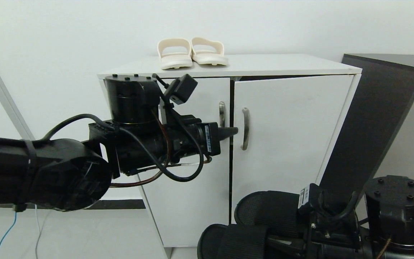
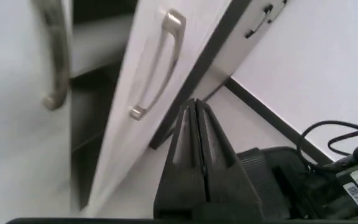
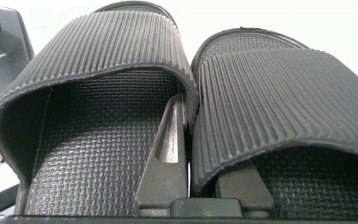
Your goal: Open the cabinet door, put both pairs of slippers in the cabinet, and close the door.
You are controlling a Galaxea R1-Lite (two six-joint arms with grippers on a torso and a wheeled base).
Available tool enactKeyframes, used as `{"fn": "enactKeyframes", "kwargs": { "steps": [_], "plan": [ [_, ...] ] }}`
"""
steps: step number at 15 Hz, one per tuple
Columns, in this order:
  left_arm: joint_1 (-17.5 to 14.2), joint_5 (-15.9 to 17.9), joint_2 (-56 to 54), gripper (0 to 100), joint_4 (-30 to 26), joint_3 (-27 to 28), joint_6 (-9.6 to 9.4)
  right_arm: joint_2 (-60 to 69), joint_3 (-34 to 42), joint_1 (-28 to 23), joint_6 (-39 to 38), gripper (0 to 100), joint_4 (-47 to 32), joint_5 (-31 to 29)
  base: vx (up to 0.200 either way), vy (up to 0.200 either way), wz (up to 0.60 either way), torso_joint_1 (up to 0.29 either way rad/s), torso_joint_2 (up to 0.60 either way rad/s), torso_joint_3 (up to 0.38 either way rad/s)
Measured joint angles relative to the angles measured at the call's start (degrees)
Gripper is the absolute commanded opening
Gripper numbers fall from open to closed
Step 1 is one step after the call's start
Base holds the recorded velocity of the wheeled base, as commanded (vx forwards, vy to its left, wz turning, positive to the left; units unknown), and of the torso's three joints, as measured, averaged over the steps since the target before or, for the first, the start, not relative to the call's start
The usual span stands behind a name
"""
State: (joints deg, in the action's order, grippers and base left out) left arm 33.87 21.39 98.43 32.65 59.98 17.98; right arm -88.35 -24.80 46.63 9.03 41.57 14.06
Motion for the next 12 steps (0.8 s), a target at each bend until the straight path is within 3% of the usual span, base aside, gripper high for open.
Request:
{"fn": "enactKeyframes", "kwargs": {
  "steps": [5, 12],
  "plan": [
    [-4.3, -0.3, 2.7, 0, 1.7, 4.4, -0.02, 0.0, 0.0, 0.4, 0.0, 0, 0.0, 0.0, 0.0, 0.0, 0.0, 0.0, 0.0, 0.0],
    [-3.5, -0.2, 7.6, 0, -0.5, 11.9, 0.09, 0.0, 0.3, 1.4, -0.1, 0, -0.1, 0.0, 0.0, 0.0, 0.0, 0.0, 0.0, 0.0]
  ]
}}
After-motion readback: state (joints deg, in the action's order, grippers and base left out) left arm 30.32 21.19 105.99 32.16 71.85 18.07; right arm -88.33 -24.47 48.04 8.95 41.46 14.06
